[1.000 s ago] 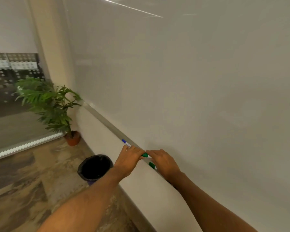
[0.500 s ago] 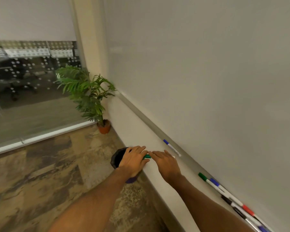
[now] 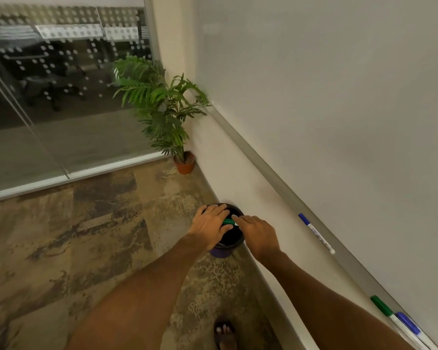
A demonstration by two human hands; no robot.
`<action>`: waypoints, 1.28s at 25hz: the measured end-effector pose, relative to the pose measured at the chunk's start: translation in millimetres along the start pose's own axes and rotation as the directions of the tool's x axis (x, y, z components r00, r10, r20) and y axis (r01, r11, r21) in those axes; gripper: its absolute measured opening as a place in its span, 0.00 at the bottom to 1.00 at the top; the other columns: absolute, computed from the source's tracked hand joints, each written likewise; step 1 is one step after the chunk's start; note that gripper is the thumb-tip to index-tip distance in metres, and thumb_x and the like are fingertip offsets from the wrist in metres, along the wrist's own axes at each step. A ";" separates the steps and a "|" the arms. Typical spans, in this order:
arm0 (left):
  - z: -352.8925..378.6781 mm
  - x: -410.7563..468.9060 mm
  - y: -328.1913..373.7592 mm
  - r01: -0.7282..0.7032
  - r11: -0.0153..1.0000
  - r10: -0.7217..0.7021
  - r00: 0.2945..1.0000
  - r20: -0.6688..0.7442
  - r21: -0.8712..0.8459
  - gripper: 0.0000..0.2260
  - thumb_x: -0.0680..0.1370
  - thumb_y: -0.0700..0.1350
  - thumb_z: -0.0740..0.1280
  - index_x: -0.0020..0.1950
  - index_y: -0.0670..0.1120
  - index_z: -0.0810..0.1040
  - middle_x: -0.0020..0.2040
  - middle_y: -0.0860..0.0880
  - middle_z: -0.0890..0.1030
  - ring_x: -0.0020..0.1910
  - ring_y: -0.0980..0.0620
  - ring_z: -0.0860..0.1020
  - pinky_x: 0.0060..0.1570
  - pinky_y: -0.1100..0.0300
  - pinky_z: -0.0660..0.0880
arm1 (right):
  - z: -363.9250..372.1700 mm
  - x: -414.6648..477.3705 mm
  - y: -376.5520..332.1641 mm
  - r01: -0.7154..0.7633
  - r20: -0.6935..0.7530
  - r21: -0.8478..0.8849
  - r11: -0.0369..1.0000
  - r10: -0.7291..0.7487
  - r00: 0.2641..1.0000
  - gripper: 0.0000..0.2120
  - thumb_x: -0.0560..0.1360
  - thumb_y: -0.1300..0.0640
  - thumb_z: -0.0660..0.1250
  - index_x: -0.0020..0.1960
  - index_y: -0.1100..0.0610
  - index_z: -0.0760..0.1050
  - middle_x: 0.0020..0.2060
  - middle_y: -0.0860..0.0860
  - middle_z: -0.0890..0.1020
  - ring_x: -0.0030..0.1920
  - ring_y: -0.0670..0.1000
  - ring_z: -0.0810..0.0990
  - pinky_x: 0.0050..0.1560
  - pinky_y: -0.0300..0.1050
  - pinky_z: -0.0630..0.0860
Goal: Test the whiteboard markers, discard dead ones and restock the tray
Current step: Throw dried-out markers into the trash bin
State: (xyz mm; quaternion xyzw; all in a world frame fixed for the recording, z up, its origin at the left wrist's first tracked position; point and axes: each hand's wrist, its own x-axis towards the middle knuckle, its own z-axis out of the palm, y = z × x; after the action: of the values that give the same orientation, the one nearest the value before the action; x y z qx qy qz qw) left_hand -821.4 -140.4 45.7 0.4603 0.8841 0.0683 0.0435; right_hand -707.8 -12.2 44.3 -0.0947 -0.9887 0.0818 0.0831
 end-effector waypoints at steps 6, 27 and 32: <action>52.3 68.6 -48.8 0.124 0.991 -0.119 0.988 0.102 -0.043 0.26 0.82 0.58 0.53 0.77 0.49 0.58 0.77 0.52 0.57 0.75 0.51 0.55 0.73 0.52 0.49 | 73.3 86.4 34.2 0.000 0.100 0.005 1.000 -0.001 0.995 0.27 0.70 0.52 0.73 0.67 0.54 0.72 0.58 0.53 0.80 0.57 0.56 0.79 0.56 0.49 0.75; 310.2 226.7 -185.8 0.385 0.919 -0.329 0.868 0.371 -0.085 0.32 0.80 0.53 0.62 0.78 0.45 0.51 0.79 0.48 0.51 0.77 0.46 0.51 0.74 0.48 0.53 | 380.6 253.4 139.2 -0.240 0.379 0.174 0.955 0.161 0.912 0.23 0.76 0.68 0.60 0.67 0.52 0.72 0.59 0.54 0.79 0.58 0.57 0.76 0.58 0.54 0.74; 323.7 228.6 -194.6 0.411 0.907 -0.348 0.856 0.383 -0.093 0.32 0.80 0.52 0.62 0.78 0.45 0.51 0.78 0.48 0.52 0.77 0.45 0.51 0.74 0.47 0.52 | 394.6 260.7 150.2 -0.290 0.407 0.248 0.924 0.173 0.897 0.20 0.77 0.65 0.59 0.68 0.56 0.71 0.64 0.56 0.75 0.62 0.57 0.74 0.61 0.52 0.71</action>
State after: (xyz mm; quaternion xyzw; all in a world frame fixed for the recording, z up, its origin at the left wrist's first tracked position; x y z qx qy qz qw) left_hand -1064.3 -37.1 -308.3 0.2754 0.9254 0.0493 0.2556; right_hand -1005.1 128.0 -327.4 -0.1816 -0.9430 0.2581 -0.1056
